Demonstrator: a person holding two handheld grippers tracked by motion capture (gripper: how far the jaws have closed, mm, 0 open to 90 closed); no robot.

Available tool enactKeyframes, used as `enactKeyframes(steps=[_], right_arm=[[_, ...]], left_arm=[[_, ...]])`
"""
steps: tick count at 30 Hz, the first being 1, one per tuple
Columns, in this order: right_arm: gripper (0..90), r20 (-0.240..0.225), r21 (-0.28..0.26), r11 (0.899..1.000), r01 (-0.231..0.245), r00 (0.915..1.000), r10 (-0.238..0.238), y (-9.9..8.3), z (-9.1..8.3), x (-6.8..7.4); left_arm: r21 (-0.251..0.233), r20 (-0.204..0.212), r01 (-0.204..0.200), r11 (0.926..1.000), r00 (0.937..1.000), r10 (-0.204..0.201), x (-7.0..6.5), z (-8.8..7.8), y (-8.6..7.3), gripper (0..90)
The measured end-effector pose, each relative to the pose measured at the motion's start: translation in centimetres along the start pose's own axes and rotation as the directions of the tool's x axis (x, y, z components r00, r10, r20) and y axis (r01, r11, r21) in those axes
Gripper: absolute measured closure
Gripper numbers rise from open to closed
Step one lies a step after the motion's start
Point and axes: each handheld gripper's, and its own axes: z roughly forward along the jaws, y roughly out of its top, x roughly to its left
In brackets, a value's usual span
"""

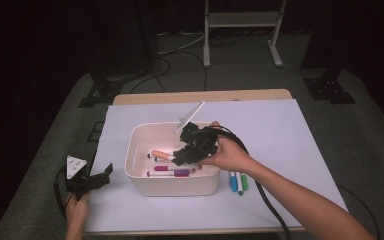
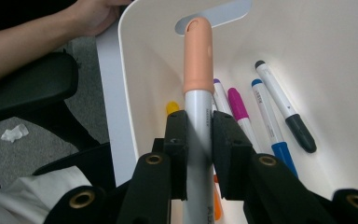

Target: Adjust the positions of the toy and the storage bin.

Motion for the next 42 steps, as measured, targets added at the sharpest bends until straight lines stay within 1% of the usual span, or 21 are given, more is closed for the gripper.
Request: enactKeyframes(steps=[7, 13, 16, 20, 24, 25, 26, 34, 35, 42], right_arm=[[76.0, -0.023, 0.027, 1.000, 0.015, 0.9996, -0.014, 0.3, 1.7, -0.3], [76.0, -0.033, 0.051, 0.998, 0.029, 0.9991, -0.028, 0.6, 3.0, -0.4], [76.0, -0.040, 0.058, 0.998, 0.030, 0.9988, -0.028, 0.6, 3.6, -0.6], [76.0, -0.053, 0.071, 0.997, 0.031, 0.9982, -0.028, 0.7, 4.3, -0.8], [76.0, -0.067, 0.088, 0.996, 0.034, 0.9974, -0.028, 0.8, 5.1, -0.7], [75.9, -0.068, 0.089, 0.995, 0.042, 0.9970, -0.036, 0.8, 5.2, -0.7], [76.0, -0.070, 0.091, 0.995, 0.037, 0.9971, -0.030, 0.8, 5.3, -0.7], [76.0, -0.086, 0.111, 0.993, 0.048, 0.9955, -0.039, 0.9, 6.3, -0.9], [76.0, -0.087, 0.115, 0.992, 0.044, 0.9956, -0.034, 0.9, 6.4, -0.9], [75.9, -0.101, 0.113, 0.992, 0.055, 0.9940, -0.043, 1.0, 7.0, -1.0]], left_arm=[[0.000, 0.001, 0.002, 1.0000, 1.0000, -0.002, 0.0, 0.0, 0.0, 0.0], [0.000, 0.002, 0.001, 1.0000, 1.0000, -0.001, 0.0, 0.0, 0.0, 0.0], [-0.002, 0.002, 0.006, 1.0000, 1.0000, -0.006, 0.0, 0.0, 0.0, 0.0], [-0.001, 0.003, 0.002, 1.0000, 1.0000, -0.002, 0.0, 0.0, 0.0, 0.0], [-0.003, 0.002, 0.007, 1.0000, 1.0000, -0.007, 0.0, 0.0, 0.0, 0.0], [-0.002, 0.003, 0.006, 1.0000, 1.0000, -0.006, 0.0, 0.0, 0.0, 0.0], [-0.002, 0.003, 0.006, 1.0000, 1.0000, -0.006, 0.1, 0.0, 0.0, 0.0], [-0.001, 0.004, 0.007, 1.0000, 1.0000, -0.007, 0.1, 0.0, 0.0, 0.0], [-0.001, 0.004, 0.008, 1.0000, 1.0000, -0.008, 0.1, 0.0, 0.0, 0.0], [-0.002, 0.005, 0.008, 1.0000, 1.0000, -0.008, 0.1, 0.0, 0.0, 0.0]])
